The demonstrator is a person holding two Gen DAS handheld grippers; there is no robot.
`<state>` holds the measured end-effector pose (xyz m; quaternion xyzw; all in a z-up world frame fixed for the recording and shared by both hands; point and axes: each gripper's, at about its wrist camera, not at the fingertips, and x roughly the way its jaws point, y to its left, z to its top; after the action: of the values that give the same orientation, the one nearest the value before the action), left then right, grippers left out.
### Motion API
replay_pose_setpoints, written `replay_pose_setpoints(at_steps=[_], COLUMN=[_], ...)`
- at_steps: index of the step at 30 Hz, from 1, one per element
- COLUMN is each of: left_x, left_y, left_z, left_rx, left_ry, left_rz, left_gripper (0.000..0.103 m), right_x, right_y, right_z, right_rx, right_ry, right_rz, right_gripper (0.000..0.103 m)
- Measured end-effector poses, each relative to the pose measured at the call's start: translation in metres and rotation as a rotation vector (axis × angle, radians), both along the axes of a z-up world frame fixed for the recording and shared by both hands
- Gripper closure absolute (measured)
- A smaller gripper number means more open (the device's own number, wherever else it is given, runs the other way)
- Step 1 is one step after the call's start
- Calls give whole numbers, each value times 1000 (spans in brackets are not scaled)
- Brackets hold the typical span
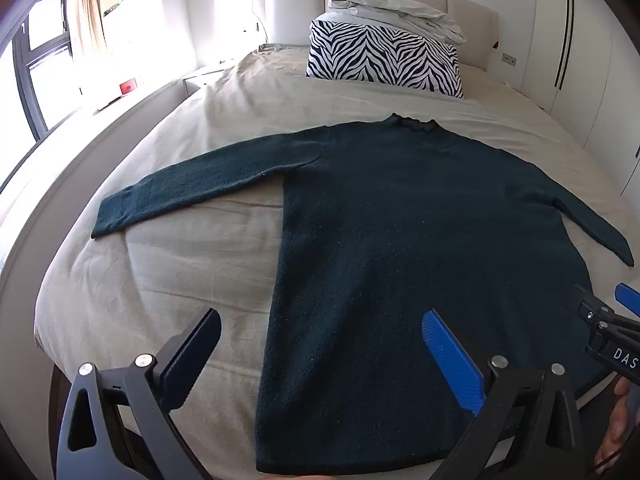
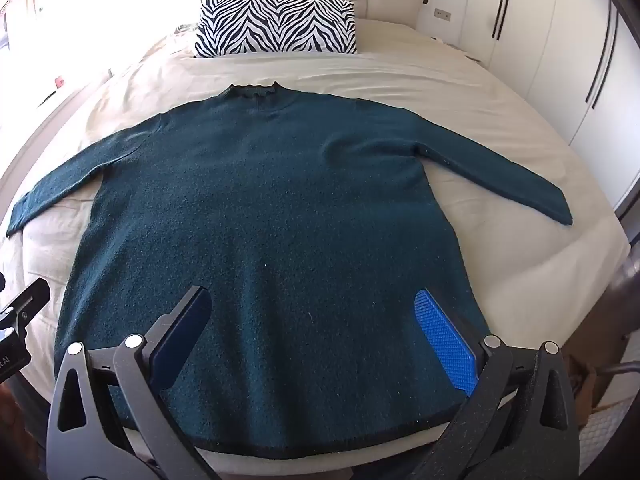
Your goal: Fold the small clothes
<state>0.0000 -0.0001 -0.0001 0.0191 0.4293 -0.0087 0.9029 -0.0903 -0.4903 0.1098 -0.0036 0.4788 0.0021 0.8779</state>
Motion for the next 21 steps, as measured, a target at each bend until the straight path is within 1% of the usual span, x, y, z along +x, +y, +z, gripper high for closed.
replay_pose_setpoints(at_steps=[3,4,7,21], left_x=[-1,-4,-2,-2], left_y=[-1,2,3,2], left_z=[1,-7,-8,-5], left_rx=[-2,-3,-7,-14], left_ry=[-5,-5,2,11], left_rz=[1,2,4,3], left_gripper=[0,0,0,0], right_x=[0,1,1,-1], right_y=[0,0,0,2], right_z=[0,0,0,-4], right_rx=[-3,-2,-3,-13], right_ry=[4,4,5,6], right_rz=[2,2,2,4], right_gripper=[0,0,0,0])
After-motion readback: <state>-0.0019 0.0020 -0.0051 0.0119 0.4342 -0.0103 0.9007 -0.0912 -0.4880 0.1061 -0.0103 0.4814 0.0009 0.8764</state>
